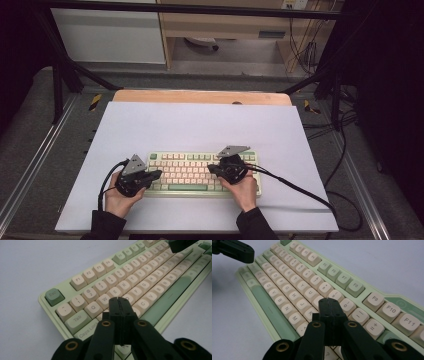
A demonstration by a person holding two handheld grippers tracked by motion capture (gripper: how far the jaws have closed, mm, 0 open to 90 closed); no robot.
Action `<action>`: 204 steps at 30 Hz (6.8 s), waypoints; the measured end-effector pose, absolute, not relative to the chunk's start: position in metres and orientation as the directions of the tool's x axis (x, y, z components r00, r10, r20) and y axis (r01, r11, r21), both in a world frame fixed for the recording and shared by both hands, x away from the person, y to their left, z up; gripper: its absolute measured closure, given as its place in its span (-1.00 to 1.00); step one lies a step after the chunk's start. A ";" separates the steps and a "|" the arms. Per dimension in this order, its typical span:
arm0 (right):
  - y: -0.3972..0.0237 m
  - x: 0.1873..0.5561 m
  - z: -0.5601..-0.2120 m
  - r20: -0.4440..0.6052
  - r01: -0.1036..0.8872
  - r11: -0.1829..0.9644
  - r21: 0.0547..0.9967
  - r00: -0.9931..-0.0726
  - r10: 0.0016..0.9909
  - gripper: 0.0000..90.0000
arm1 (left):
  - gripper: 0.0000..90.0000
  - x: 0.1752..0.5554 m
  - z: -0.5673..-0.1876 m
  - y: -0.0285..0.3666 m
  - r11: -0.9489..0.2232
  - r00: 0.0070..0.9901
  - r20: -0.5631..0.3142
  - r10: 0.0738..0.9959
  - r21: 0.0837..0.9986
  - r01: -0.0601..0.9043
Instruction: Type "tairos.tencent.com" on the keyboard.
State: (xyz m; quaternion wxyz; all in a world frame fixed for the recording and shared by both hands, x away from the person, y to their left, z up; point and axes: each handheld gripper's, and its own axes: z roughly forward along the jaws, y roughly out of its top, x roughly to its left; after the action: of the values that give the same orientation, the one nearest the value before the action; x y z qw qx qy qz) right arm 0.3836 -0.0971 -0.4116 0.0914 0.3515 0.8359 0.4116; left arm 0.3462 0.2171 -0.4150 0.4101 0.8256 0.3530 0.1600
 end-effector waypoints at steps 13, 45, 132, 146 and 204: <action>-0.123 0.373 -0.405 0.147 0.516 0.399 0.758 -0.731 0.667 1.00 | 1.00 0.349 -0.414 0.213 -0.411 0.696 -0.026 0.718 0.790 0.454; -0.150 0.354 -0.410 0.148 0.517 0.394 0.760 -0.728 0.669 1.00 | 1.00 0.361 -0.431 0.194 -0.444 0.692 -0.011 0.721 0.760 0.475; -0.108 0.363 -0.425 0.155 0.504 0.444 0.740 -0.771 0.617 1.00 | 1.00 0.348 -0.418 0.220 -0.402 0.693 -0.035 0.721 0.792 0.458; -0.129 0.364 -0.416 0.151 0.510 0.414 0.754 -0.748 0.647 1.00 | 1.00 0.347 -0.416 0.220 -0.401 0.694 -0.036 0.719 0.795 0.456; -0.155 0.361 -0.415 0.157 0.523 0.392 0.757 -0.728 0.667 1.00 | 1.00 0.375 -0.408 0.149 -0.440 0.730 -0.024 0.683 0.784 0.438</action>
State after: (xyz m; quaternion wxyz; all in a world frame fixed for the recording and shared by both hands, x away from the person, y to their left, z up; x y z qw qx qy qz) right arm 0.3607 -0.1547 -0.4148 0.0861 0.3583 0.8299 0.4190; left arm 0.3745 0.1490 -0.4083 0.4090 0.8353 0.3355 0.1498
